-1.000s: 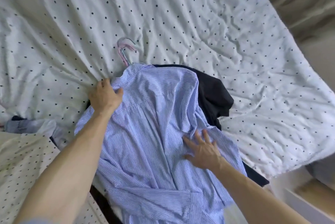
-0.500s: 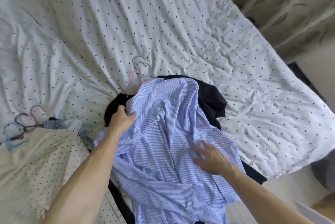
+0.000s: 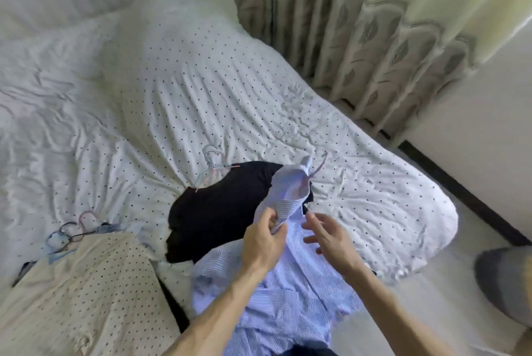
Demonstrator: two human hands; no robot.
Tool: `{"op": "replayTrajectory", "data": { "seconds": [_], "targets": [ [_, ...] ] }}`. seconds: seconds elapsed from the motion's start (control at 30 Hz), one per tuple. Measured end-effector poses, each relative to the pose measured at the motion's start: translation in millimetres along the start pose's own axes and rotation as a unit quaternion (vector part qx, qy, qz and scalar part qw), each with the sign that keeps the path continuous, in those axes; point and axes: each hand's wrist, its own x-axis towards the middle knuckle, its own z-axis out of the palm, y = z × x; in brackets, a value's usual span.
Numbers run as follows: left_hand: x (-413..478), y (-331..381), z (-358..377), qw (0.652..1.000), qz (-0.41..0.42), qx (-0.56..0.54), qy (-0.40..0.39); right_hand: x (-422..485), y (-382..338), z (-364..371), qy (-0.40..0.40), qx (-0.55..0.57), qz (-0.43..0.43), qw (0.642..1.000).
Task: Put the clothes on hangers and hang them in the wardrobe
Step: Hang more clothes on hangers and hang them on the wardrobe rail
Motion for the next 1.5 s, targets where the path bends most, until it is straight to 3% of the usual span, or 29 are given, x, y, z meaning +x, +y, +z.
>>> {"op": "replayTrajectory", "data": {
  "seconds": [0.13, 0.27, 0.37, 0.47, 0.53, 0.6, 0.67, 0.77, 0.83, 1.0, 1.17, 1.3, 1.4, 1.5],
  "targets": [
    [-54, 64, 50, 0.994, 0.099, 0.011, -0.054, -52, -6, -51, 0.137, 0.04, -0.054, 0.988],
    [-121, 125, 101, 0.97, 0.212, 0.059, -0.107, -120, 28, -124, 0.253, 0.043, -0.05, 0.965],
    [-176, 168, 138, 0.93, 0.272, 0.064, -0.239, -181, 55, -188, 0.328, 0.054, -0.04, 0.942],
    [-208, 220, 161, 0.864, 0.317, 0.085, -0.383, -247, 77, -250, 0.385, 0.038, -0.048, 0.921],
    [-214, 261, 173, 0.841, 0.368, 0.083, -0.387, -296, 89, -283, 0.405, 0.006, -0.055, 0.913],
    [-218, 308, 188, 0.83, 0.443, 0.076, -0.33, -346, 101, -307, 0.403, -0.018, -0.062, 0.913],
    [-228, 352, 209, 0.773, 0.549, 0.122, -0.293, -393, 110, -324, 0.393, -0.02, -0.074, 0.916],
    [-268, 398, 245, 0.618, 0.685, 0.269, -0.277, -453, 116, -344, 0.423, -0.002, -0.092, 0.901],
    [-305, 413, 269, 0.557, 0.729, 0.253, -0.305, -486, 121, -358, 0.46, 0.004, -0.098, 0.882],
    [-383, 426, 317, 0.593, 0.677, 0.103, -0.424, -542, 147, -376, 0.572, 0.008, -0.079, 0.817],
    [-431, 430, 358, 0.544, 0.687, 0.085, -0.474, -568, 168, -385, 0.676, 0.003, -0.065, 0.734],
    [-461, 443, 383, 0.552, 0.664, 0.015, -0.504, -575, 174, -393, 0.713, -0.008, -0.027, 0.701],
    [-476, 449, 399, 0.55, 0.632, -0.031, -0.545, -581, 177, -400, 0.775, -0.014, 0.001, 0.632],
    [-486, 450, 413, 0.542, 0.609, -0.059, -0.576, -589, 188, -399, 0.83, -0.119, 0.053, 0.543]
  ]
}}
